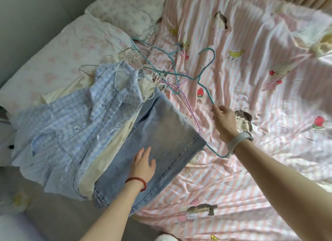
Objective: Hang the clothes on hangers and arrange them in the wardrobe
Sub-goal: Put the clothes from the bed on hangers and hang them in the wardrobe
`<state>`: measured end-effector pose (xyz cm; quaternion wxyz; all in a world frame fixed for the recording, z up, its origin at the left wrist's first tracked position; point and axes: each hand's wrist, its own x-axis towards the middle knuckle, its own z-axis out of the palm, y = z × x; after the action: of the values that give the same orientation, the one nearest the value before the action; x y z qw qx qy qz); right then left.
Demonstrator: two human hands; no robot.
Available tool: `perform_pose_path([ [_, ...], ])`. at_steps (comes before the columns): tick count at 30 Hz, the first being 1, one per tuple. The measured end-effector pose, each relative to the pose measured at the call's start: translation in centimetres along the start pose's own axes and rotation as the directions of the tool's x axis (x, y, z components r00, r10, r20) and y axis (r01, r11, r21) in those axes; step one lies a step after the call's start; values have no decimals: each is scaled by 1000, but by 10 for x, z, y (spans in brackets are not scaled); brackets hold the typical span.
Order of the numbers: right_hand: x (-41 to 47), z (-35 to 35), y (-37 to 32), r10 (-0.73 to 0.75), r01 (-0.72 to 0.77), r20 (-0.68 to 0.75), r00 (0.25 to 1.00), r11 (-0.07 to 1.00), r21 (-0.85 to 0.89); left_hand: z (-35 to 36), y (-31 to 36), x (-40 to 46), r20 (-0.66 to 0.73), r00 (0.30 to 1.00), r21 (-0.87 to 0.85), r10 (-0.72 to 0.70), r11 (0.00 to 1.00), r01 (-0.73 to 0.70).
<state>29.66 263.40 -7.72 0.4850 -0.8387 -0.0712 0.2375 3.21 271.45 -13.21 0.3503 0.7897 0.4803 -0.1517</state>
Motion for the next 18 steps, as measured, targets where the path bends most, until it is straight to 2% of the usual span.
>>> perform_pose_path([
  [2,-20,-19,17,1,1,-37,999,998,69,5,16,-15,-17,1000,-53,11,999,-11],
  [6,-57,-59,49,97,-84,-61,993,978,190,18,48,-52,-57,996,-119,67,990,-73],
  [10,-85,-106,71,117,-87,-106,987,963,256,30,75,-85,-93,986,-108,136,983,-146],
  [13,-94,-156,72,-32,64,-190,981,984,166,30,99,-104,-149,972,-110,181,974,-198],
  [15,-94,-196,64,-178,201,-222,959,976,88,21,123,-113,-256,938,-108,232,958,-267],
  [16,-93,-215,59,-241,261,-230,943,963,60,14,139,-117,-338,902,-99,268,943,-317],
  [18,-94,-245,48,-353,366,-223,908,931,14,-5,174,-125,-505,787,-30,354,904,-426],
])
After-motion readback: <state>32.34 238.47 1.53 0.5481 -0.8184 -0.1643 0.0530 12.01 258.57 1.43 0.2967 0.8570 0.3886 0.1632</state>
